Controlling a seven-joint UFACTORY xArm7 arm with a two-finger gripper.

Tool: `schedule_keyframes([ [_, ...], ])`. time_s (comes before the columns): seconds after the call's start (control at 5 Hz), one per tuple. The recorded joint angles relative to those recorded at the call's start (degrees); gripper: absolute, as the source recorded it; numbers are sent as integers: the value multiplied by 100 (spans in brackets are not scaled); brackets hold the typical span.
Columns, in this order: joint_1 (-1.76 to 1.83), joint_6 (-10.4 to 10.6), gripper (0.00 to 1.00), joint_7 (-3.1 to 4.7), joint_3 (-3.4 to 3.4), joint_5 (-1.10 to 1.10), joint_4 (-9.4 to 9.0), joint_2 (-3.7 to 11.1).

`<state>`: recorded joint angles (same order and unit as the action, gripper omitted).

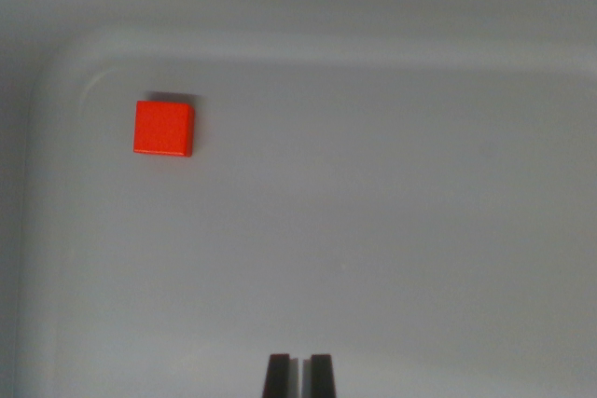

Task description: Reach red block

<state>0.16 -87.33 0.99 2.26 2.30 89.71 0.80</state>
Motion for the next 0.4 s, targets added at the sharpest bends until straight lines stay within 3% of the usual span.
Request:
schedule_keyframes([
  [0.2, 23, 98, 0, -6, 11, -13, -12, 86],
  [0.4, 23, 98, 0, -6, 11, -13, -12, 86],
])
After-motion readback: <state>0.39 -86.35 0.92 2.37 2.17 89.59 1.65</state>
